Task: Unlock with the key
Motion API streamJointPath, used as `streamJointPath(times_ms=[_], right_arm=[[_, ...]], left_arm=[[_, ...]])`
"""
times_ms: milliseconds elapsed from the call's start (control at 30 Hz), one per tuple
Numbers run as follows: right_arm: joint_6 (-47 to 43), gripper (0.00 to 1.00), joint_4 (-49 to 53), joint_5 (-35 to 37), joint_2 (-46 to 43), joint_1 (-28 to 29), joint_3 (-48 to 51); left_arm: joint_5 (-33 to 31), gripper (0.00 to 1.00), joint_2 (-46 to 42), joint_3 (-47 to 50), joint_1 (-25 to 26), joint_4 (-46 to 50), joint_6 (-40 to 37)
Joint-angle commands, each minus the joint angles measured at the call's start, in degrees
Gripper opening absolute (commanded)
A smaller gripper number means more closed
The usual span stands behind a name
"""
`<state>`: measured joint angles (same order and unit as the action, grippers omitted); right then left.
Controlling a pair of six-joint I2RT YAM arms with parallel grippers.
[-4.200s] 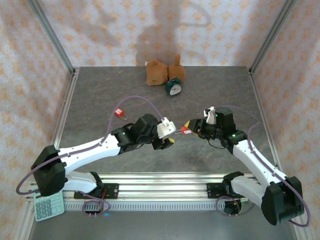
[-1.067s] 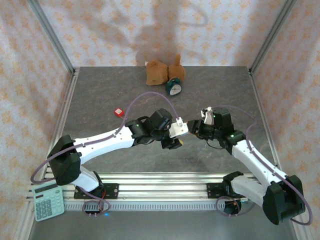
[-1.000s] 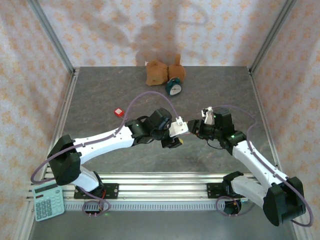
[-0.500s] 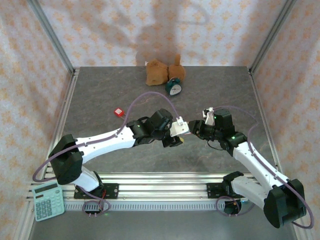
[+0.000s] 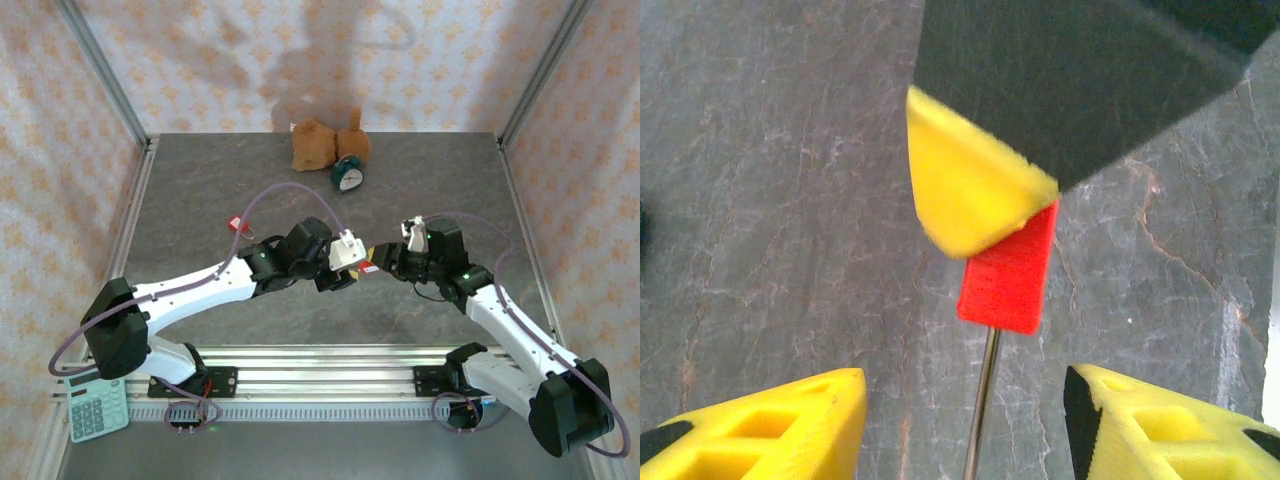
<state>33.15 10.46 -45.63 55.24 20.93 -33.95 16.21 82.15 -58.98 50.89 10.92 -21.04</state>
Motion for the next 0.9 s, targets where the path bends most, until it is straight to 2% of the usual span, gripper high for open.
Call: streamJointPath(times_ms=[0,267,467,633,733,867], right_arm=[[0.1,0.22,-2.6,-1.68,-0.09,0.62,-0.43],[0.43,0.22,-2.8,-1.75,-0.49,0.8,0.16],[0.78,0.22,-3.52,-2.08,0.14,1.04,0.3],[1.56,0.22,-4.93,-2.12,0.95,1.13,0.16],[1.57,0.22,-5.16,-1.94,1.0,1.14,-0.06],[1.63,0.22,-5.22,-1.66,0.74,1.14,0.11]], left_arm=[[2.18,0.56,2.53,-1.97,-0.08,-1.94,0.49],[5.57,0.5,6.42,-4.75,0.04,-1.51,1.63],[7.06,0.36,6.84,-4.44,0.0,-2.83,2.97],[8.03,0.31,7.88,-4.96,-0.05,-2.64,3.57],[8.1,0.21,8.27,-5.26,0.0,-2.4,3.87],[7.66,0.15,8.22,-5.27,0.03,-1.9,3.73]])
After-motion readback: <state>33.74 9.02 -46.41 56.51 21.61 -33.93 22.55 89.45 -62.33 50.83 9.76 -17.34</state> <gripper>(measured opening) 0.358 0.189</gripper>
